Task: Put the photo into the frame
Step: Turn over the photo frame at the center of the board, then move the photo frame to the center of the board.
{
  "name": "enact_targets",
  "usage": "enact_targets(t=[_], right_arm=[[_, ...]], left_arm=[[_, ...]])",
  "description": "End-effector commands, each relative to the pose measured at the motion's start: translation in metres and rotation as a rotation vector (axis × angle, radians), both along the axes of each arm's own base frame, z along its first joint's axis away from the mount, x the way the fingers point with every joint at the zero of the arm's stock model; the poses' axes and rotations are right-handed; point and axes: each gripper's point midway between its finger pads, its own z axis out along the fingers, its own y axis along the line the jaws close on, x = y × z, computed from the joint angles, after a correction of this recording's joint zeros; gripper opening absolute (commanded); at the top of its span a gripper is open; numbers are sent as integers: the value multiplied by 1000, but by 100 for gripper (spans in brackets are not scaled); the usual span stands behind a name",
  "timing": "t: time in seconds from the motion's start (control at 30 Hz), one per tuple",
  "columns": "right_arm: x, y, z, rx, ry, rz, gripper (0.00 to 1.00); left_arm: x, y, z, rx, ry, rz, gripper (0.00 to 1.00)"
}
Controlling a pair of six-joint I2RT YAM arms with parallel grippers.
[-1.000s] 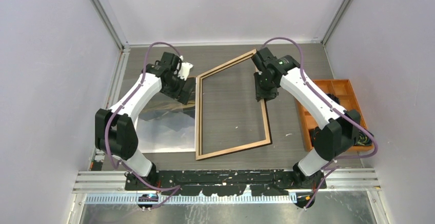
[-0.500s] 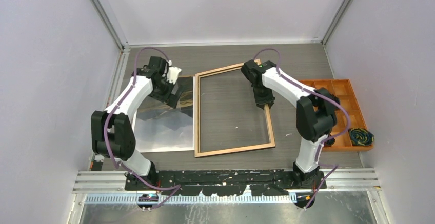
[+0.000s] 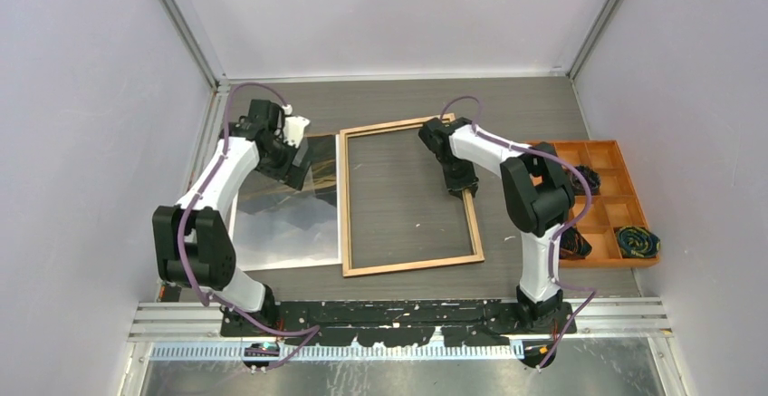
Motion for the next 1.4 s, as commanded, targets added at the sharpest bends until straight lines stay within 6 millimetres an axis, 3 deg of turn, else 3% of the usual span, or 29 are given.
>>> enact_targets(t=[0.0,0.23,0.4,0.47,0.53,0.57,0.67,0.77,0.9,1.07,1.2,1.37], right_arm=[[5,-17,-5,-114,-37,-9,24],[10,-13,5,-84,-100,-39,59],[28,-10,47,-61,-218,-76,80],[37,2,70,5,-281,-95,85],[49,26,96,113,-355,-97,92],[52,48,109,171,-391,-75,95],[56,122,147,349,-479,29,99],[46,198,167,520,-480,154,99],[31,275,169,702,-413,257,99],[19,340,147,885,-305,293,96],[14,365,117,932,-231,286,94],[14,370,72,896,-166,266,92]], left_arm=[[-2,5,14,-23,-38,-2,98],[-6,20,27,-35,-33,16,99],[-6,38,42,-59,-27,73,100],[-5,46,49,-61,-37,101,100],[-5,56,54,-54,-42,131,100],[-5,62,56,-48,-41,147,100],[-9,88,61,-26,-42,221,100],[-17,119,62,7,-46,302,100],[-30,172,56,103,-77,426,97],[-42,223,37,274,-77,531,94],[-50,245,21,321,-49,587,92],[-60,265,15,342,-25,628,90]])
